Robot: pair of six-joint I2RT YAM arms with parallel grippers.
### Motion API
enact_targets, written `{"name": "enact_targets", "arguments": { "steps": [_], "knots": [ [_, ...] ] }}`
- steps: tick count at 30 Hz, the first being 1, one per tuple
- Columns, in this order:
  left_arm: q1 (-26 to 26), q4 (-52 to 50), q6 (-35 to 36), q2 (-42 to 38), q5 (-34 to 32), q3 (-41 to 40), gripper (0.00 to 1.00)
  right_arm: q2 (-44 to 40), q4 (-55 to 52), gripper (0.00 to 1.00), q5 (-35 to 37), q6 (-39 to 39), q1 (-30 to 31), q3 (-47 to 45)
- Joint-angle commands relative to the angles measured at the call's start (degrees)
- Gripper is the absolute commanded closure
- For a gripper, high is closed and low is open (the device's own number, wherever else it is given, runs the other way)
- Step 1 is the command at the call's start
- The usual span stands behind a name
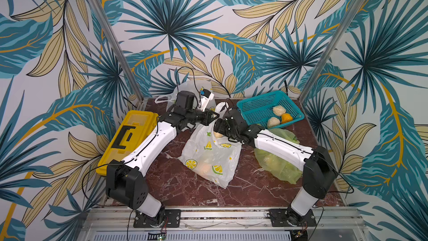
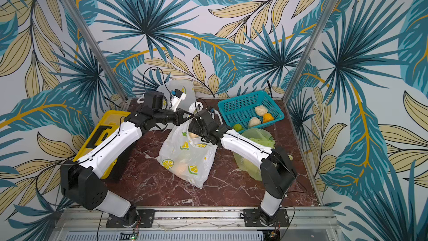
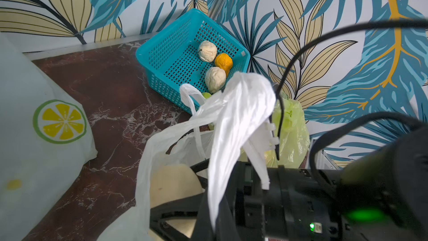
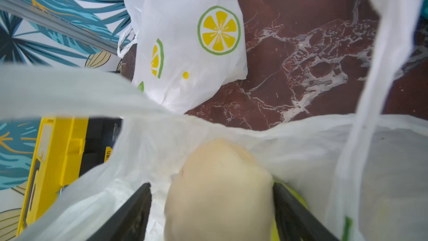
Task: Place the pears into plastic bags & tie knots
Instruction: Place the pear in the plastic bag, then place the plastic bag at the center of the board.
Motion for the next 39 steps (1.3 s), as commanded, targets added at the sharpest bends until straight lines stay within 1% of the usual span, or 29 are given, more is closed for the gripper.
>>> {"name": "enact_targets", "arguments": {
  "steps": [1, 5, 9, 12, 17, 20, 22, 24, 26, 27, 28, 30, 32, 35, 39],
  "knots": [
    [0.63, 0.88, -0.04, -1.47, 0.23, -0.19, 1.00, -4.70, -8.20, 0.18, 2.94, -6.04, -1.33, -0.55],
    [0.67, 0.88, -0.07, -2.54, 0.57, -1.20, 1.00, -6.46, -12.52, 0.26, 8.20, -7.08, -4.60, -1.67],
    [0.67, 0.89, -0.19, -3.56, 0.46, -2.19, 1.00, -3.06, -14.14, 0.36, 10.95, -8.93, -5.33, 1.96],
    [0.57, 0.90, -0.45, -3.85, 0.66, -2.54, 1.00, 1.24, -11.72, 0.41, 9.12, -8.76, -5.75, 4.36],
    [0.40, 0.80, -0.54, -4.08, 0.71, -3.07, 1.00, 10.48, -11.14, 0.43, 7.37, -8.91, -6.17, 10.68],
    [0.40, 0.87, -0.45, -4.70, 0.12, -3.63, 1.00, 14.13, -11.64, 0.50, 7.95, -8.40, -6.93, 12.95],
    [0.40, 0.89, -0.38, -5.14, -0.16, -4.07, 1.00, 15.20, -9.97, 0.57, 7.66, -9.02, -7.32, 12.83],
    [0.49, 0.92, -0.45, -5.28, -0.35, -4.43, 1.00, 15.62, -8.98, 0.67, 6.55, -10.40, -7.56, 13.12],
    [0.71, 0.87, -0.54, -5.32, -0.47, -4.51, 1.00, 14.96, -8.20, 0.78, 5.73, -12.27, -7.67, 12.88],
    [0.84, 0.82, -0.70, -5.52, -0.62, -4.55, 1.00, 13.91, -8.15, 0.85, 4.98, -13.43, -7.93, 12.66],
    [1.12, 0.81, -0.92, -5.92, -0.64, -4.66, 1.00, 12.35, -7.98, 0.90, 4.83, -14.81, -8.11, 12.27],
    [1.76, 0.82, -1.28, -7.08, -1.08, -5.06, 1.00, 8.65, -6.79, 0.93, 2.96, -17.88, -8.26, 10.78],
    [2.29, 0.77, -1.73, -8.90, -2.24, -5.61, 1.00, 4.47, -6.08, 0.94, -1.04, -20.70, -8.41, 9.90],
    [2.34, 0.75, -2.83, -12.64, -5.97, -6.62, 1.00, -1.38, -6.98, 0.97, -7.02, -23.48, -8.40, 9.91],
    [1.08, 0.86, -4.03, -19.07, -11.97, -7.03, 1.00, -8.23, -9.31, 0.96, -13.78, -25.37, -8.39, 12.23]
  ]
}}
